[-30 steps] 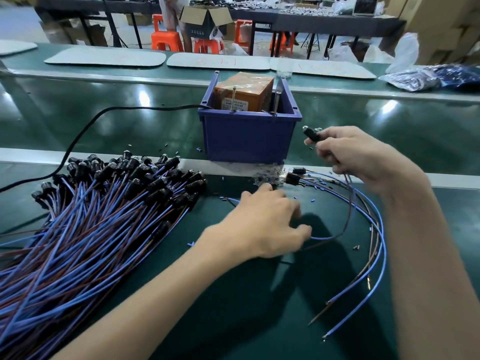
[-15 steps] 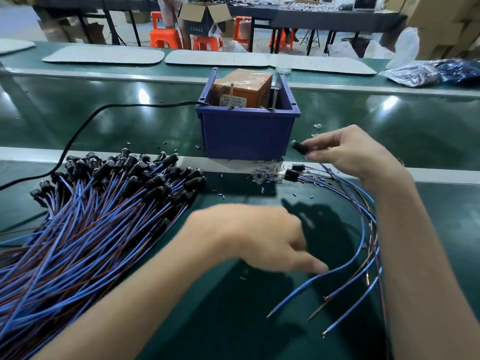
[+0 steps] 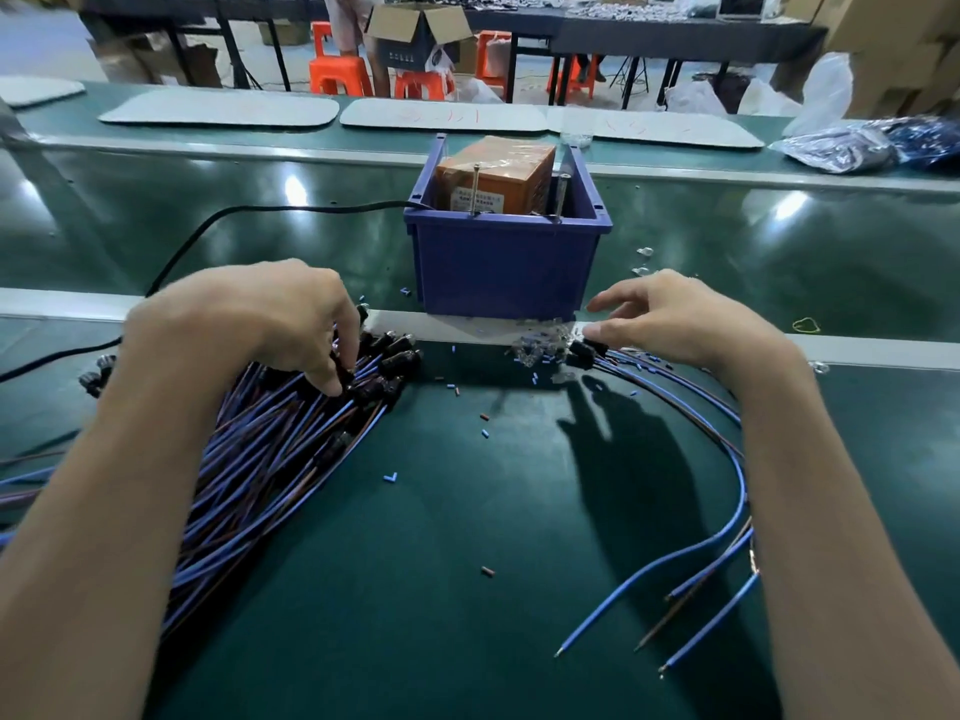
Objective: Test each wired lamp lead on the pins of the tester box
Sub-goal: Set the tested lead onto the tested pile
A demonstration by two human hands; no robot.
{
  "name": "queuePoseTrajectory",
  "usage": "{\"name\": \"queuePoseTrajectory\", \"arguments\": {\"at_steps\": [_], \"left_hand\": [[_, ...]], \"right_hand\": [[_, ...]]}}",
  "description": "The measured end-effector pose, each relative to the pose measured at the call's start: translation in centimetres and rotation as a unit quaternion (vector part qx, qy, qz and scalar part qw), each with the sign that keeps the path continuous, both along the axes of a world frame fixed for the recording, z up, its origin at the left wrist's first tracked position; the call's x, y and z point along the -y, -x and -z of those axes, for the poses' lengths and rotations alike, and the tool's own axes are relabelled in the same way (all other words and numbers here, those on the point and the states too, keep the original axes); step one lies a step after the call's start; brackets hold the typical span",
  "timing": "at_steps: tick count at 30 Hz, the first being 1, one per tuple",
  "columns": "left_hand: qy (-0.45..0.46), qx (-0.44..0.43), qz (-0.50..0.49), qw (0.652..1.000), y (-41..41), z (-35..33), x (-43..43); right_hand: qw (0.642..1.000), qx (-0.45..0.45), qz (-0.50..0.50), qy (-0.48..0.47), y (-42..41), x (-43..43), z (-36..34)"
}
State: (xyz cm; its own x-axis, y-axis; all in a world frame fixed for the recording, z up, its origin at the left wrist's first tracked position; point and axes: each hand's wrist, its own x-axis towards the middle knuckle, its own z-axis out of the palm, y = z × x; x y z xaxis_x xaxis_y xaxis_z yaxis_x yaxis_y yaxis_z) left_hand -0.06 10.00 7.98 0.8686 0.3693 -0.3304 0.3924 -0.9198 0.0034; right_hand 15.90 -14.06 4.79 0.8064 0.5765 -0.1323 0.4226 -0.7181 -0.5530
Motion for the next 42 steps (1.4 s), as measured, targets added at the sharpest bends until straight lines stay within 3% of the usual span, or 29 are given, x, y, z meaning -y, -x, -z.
{"name": "queuePoseTrajectory", "arguments": {"at_steps": [7, 20, 28, 34, 38, 40, 42], "left_hand": [[-0.054, 0.025, 0.043, 0.997, 0.2, 0.5, 0.1], [-0.075, 0.284, 0.004, 0.956, 4.3, 3.7, 0.9], [-0.104, 0.348, 0.01, 0.932, 4.9, 4.0, 2.9], [0.004, 0.555, 0.07, 0.829, 2.2, 3.3, 7.1], [0.131, 0.601, 0.04, 0.788, 0.5, 3.7, 9.3], [0.162, 0.611, 0.028, 0.774, -0.1, 4.1, 10.0], [0.156, 0.63, 0.028, 0.76, -0.5, 4.5, 10.8]], "right_hand": [[0.998, -0.023, -0.062, 0.011, 0.3, -0.5, 0.1], [0.99, -0.025, -0.137, 0.01, 2.3, -2.6, -0.3], [0.975, -0.066, -0.208, -0.05, 4.4, -4.9, -0.3], [0.912, -0.226, -0.291, -0.182, 6.8, -6.7, 1.3], [0.85, -0.314, -0.199, -0.372, 7.5, -6.9, 2.4], [0.81, -0.375, -0.18, -0.413, 7.6, -6.9, 3.0], [0.808, -0.384, -0.162, -0.417, 7.5, -6.8, 3.5]]}}
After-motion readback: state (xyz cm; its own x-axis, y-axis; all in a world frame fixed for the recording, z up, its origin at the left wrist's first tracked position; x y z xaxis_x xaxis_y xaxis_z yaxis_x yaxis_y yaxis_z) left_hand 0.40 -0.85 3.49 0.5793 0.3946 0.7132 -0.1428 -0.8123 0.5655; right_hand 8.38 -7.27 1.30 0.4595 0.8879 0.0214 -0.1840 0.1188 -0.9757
